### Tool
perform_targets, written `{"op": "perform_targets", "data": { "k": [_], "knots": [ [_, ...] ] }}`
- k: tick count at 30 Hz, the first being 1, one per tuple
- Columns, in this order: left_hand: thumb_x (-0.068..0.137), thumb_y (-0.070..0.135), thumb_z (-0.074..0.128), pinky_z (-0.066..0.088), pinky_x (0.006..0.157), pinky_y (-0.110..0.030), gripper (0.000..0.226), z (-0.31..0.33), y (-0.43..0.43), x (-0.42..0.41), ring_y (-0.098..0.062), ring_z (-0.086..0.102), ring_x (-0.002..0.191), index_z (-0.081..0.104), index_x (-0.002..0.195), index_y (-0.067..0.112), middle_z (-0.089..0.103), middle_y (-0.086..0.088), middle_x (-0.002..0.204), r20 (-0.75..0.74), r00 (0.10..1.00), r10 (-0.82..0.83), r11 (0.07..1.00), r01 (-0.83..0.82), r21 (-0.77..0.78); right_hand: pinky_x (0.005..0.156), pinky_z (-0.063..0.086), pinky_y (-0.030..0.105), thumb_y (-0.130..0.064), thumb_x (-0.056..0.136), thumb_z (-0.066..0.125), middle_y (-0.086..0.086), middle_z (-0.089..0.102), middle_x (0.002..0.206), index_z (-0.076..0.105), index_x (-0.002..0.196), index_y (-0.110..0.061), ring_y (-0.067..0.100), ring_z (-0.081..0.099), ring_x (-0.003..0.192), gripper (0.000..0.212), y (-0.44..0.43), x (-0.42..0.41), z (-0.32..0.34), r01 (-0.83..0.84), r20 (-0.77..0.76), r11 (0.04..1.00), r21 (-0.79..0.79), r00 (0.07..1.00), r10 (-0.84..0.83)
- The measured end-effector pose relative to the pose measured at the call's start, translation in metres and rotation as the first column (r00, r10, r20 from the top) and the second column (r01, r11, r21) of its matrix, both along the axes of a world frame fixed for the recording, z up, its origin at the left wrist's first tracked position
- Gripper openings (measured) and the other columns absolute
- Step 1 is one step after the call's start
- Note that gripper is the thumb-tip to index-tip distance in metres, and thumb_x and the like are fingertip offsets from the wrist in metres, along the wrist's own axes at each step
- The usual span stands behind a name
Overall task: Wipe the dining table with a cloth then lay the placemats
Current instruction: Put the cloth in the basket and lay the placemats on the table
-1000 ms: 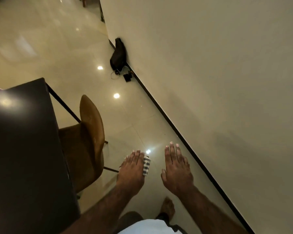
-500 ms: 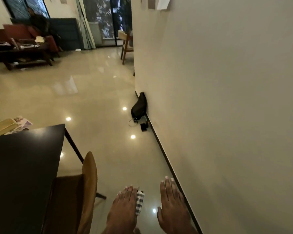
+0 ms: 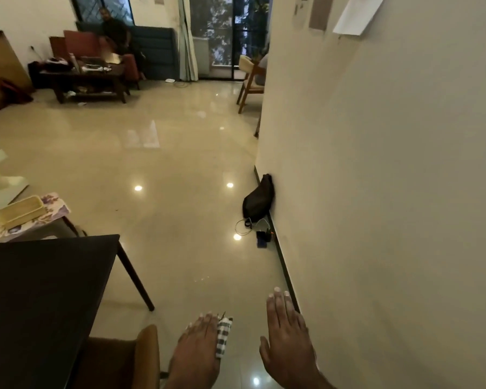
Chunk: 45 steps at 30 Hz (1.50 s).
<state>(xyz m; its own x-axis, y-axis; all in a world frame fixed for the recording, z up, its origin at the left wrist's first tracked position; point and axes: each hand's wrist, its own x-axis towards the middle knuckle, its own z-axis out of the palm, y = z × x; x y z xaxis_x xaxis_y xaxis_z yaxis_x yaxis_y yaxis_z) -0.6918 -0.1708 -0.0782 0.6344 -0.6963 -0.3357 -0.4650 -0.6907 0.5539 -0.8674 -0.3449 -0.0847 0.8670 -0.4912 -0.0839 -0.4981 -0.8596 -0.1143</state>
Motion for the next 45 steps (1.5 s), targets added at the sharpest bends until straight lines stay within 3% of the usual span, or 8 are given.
{"op": "perform_targets", "data": {
  "k": [3,6,10,14,18,23,33,45],
  "knots": [
    [0.112,0.033,0.031,0.028,0.135,-0.039,0.063,-0.007,-0.012,0.043,-0.022,0.038,0.165,0.039,0.173,0.02,0.036,-0.003,0.179,0.052,0.997,-0.057,0.998,0.058,-0.015,0.107,0.061,0.05,-0.049,0.066,0.088,0.018,0.047,0.173,0.059,0.16,-0.004,0.041,0.053,0.156,0.109,-0.025,0.049,-0.011,-0.046,-0.006,0.999,0.01,0.999,0.046],
    [0.11,0.042,0.009,0.007,0.138,-0.038,0.071,-0.018,-0.035,0.096,-0.021,0.012,0.173,0.011,0.179,0.024,0.01,-0.001,0.187,-0.087,0.982,0.168,0.983,-0.173,-0.054,0.104,0.061,0.05,-0.05,0.061,0.09,0.017,0.052,0.17,0.064,0.156,-0.005,0.04,0.058,0.152,0.109,-0.049,0.101,-0.021,-0.095,-0.023,0.995,0.01,0.995,0.096],
    [0.114,0.034,0.028,0.008,0.139,-0.037,0.067,-0.036,-0.059,0.149,-0.02,0.014,0.172,0.012,0.179,0.023,0.015,0.0,0.187,-0.225,0.962,0.154,0.975,-0.184,-0.122,0.104,0.062,0.051,-0.052,0.066,0.09,0.019,0.052,0.169,0.063,0.157,-0.005,0.041,0.058,0.151,0.105,-0.092,0.169,-0.028,-0.158,-0.02,0.987,0.015,0.987,0.158],
    [0.113,0.035,0.029,0.012,0.139,-0.037,0.067,-0.028,-0.08,0.212,-0.021,0.02,0.171,0.016,0.178,0.022,0.023,-0.001,0.184,-0.109,0.958,0.267,0.95,-0.28,-0.137,0.134,0.027,0.052,-0.054,0.1,0.053,0.016,0.0,0.188,0.013,0.179,-0.01,0.037,0.004,0.174,0.099,-0.129,0.239,-0.037,-0.22,-0.037,0.971,0.1,0.974,0.224],
    [0.113,0.031,0.032,0.017,0.139,-0.038,0.066,-0.018,-0.097,0.266,-0.02,0.026,0.169,0.019,0.177,0.019,0.028,-0.002,0.183,-0.08,0.94,0.333,0.939,-0.338,-0.067,0.138,0.016,0.05,-0.052,0.106,0.044,0.012,-0.016,0.187,-0.004,0.179,-0.013,0.034,-0.013,0.174,0.096,-0.161,0.323,-0.037,-0.336,-0.036,0.935,0.111,0.939,0.342],
    [0.111,0.029,0.037,0.013,0.14,-0.04,0.073,-0.022,-0.111,0.323,-0.023,0.02,0.17,0.012,0.178,0.017,0.022,-0.005,0.185,0.008,0.899,0.438,0.898,-0.437,-0.044,0.131,0.035,0.054,-0.05,0.1,0.06,0.017,0.011,0.187,0.022,0.178,-0.007,0.039,0.015,0.173,0.097,-0.173,0.41,-0.033,-0.429,0.023,0.897,0.11,0.903,0.429],
    [0.113,0.029,0.037,0.005,0.138,-0.045,0.073,-0.069,-0.091,0.491,-0.026,0.014,0.172,0.006,0.178,0.019,0.014,-0.007,0.186,0.263,0.846,0.464,0.852,-0.508,0.127,0.137,0.017,0.052,-0.052,0.107,0.045,0.014,-0.017,0.186,-0.01,0.178,-0.012,0.036,-0.01,0.174,0.099,-0.147,0.646,-0.04,-0.623,-0.076,0.78,0.059,0.776,0.626],
    [0.109,0.025,0.043,0.012,0.137,-0.044,0.075,-0.073,-0.001,0.676,-0.026,0.024,0.17,0.014,0.177,0.023,0.027,-0.005,0.183,0.331,0.671,0.664,0.67,-0.73,0.136,0.124,0.045,0.061,-0.045,0.096,0.071,0.022,0.022,0.183,0.028,0.176,-0.003,0.046,0.025,0.169,0.1,-0.059,0.893,-0.014,-0.778,-0.019,0.627,0.041,0.627,0.779]
  ]
}}
